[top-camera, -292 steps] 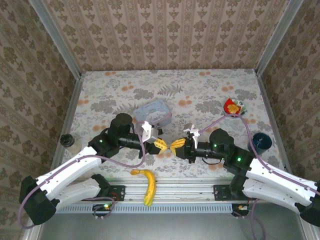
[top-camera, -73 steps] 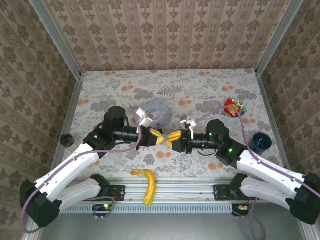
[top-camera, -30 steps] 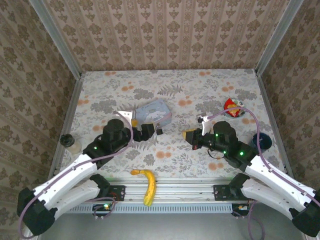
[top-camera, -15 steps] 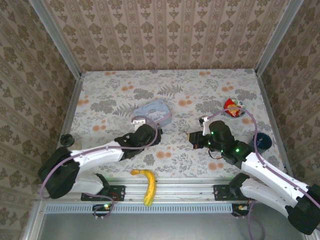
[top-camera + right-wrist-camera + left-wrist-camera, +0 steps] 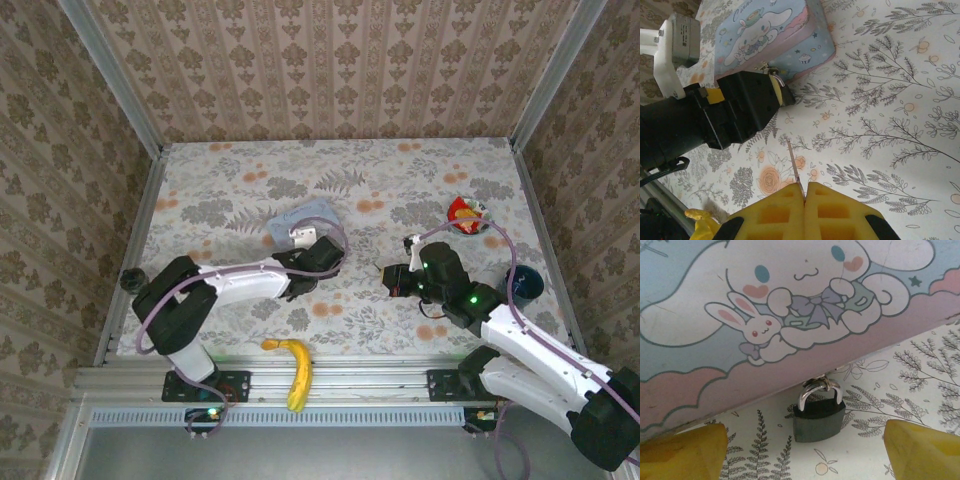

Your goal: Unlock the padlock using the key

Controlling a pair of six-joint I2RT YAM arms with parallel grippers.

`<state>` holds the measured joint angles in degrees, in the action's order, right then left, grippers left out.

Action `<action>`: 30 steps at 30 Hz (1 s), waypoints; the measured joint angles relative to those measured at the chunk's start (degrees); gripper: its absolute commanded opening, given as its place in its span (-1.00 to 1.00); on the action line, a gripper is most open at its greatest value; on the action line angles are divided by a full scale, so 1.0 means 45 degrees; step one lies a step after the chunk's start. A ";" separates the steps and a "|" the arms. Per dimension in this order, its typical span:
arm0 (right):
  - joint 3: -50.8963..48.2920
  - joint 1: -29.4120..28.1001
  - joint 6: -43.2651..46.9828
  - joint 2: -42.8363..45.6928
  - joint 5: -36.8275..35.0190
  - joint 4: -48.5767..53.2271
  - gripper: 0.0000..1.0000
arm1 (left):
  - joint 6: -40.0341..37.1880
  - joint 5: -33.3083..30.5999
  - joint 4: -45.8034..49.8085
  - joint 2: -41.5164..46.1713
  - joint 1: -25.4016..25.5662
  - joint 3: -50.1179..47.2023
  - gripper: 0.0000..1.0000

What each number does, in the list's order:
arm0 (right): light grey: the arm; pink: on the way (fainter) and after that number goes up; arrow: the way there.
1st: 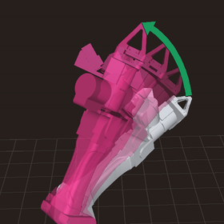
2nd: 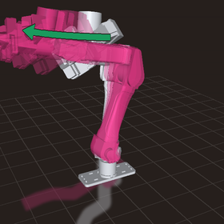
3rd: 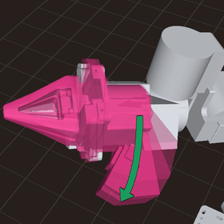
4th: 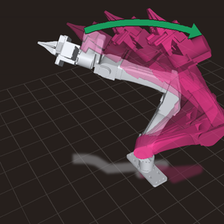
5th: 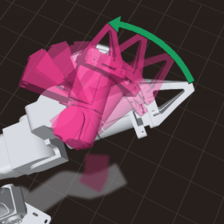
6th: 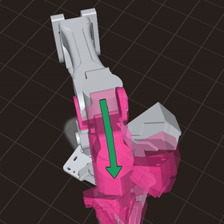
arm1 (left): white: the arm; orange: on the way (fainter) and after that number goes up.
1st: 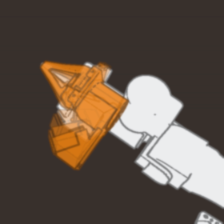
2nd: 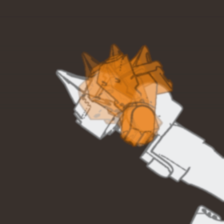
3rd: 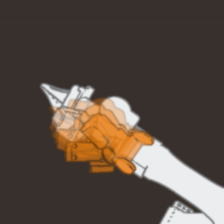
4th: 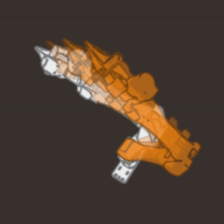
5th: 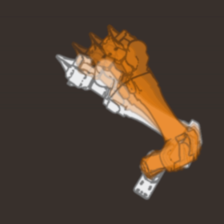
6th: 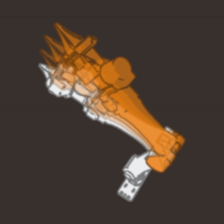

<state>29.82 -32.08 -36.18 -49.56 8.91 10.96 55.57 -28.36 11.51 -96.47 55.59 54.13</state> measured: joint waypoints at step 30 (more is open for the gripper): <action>-0.0481 0.0083 -0.0641 0.0015 -0.0709 -0.0393 -1.00 | -0.0248 -0.0568 0.0121 -0.1613 -0.0301 0.1005 0.49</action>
<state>27.66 -31.70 -39.07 -49.50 5.72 9.19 54.46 -30.92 12.05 -103.72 54.24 58.65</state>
